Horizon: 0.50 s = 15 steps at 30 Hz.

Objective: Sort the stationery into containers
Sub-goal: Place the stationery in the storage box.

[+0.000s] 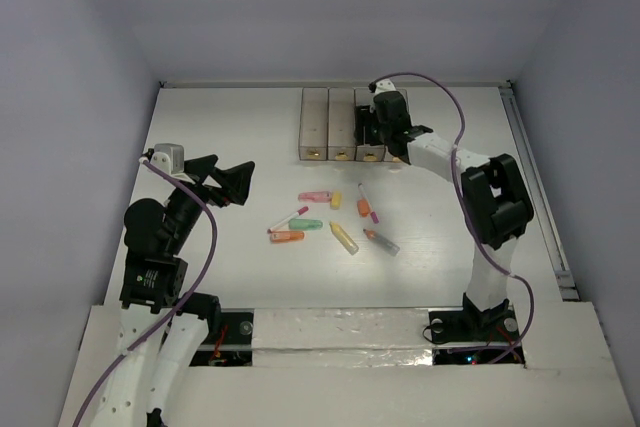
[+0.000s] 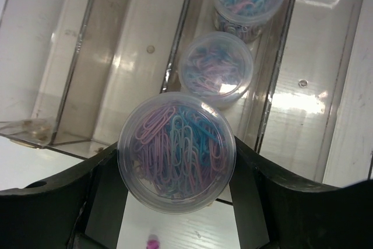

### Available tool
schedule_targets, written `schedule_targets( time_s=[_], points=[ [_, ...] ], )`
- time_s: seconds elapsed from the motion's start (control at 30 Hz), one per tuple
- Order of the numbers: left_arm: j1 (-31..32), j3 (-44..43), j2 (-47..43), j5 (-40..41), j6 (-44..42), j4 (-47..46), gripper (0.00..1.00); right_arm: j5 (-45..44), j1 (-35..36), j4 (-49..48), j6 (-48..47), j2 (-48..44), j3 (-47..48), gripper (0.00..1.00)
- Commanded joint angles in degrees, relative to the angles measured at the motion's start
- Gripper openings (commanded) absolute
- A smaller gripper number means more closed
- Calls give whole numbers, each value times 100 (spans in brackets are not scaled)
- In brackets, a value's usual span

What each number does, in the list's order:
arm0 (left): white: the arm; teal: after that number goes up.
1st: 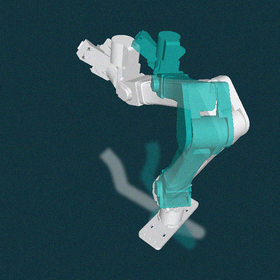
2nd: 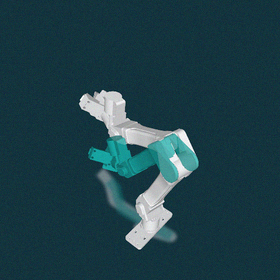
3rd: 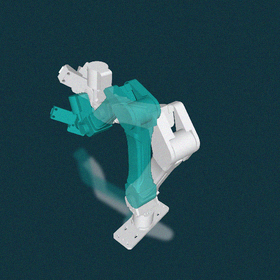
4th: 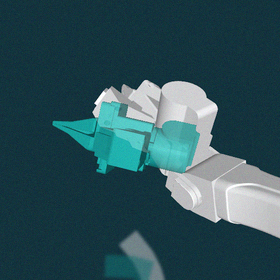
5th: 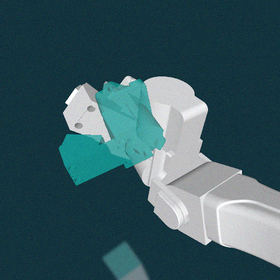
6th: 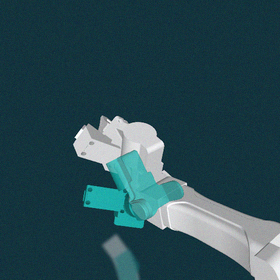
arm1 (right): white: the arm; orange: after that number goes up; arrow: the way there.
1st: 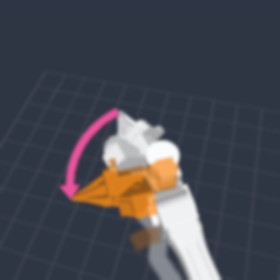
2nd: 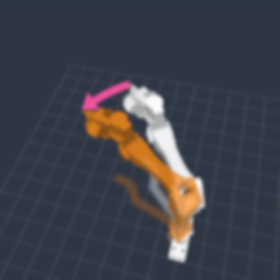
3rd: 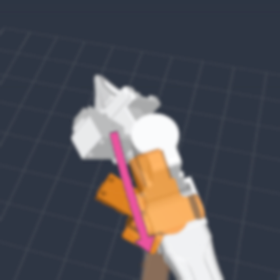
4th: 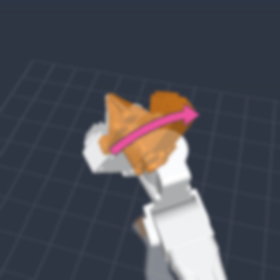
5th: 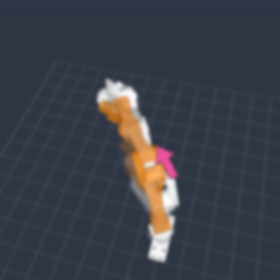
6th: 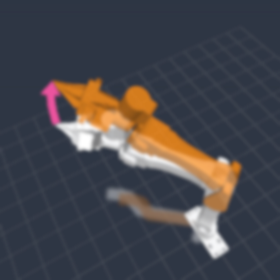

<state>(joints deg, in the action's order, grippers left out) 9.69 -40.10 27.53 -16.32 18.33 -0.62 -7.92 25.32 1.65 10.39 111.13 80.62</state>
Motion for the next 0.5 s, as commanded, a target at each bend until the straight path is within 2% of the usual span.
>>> schedule_targets(
  time_s=[0.0,0.2,0.47],
  points=[
    [33,28,-11,-82,31,-307,99,10,-167,-200,86,-4,50,47],
    [33,28,15,-91,31,-316,99,36,-168,-253,130,31,-46,47],
    [33,37,-2,-91,39,-307,99,54,-221,-183,121,154,-11,56]
  ],
)
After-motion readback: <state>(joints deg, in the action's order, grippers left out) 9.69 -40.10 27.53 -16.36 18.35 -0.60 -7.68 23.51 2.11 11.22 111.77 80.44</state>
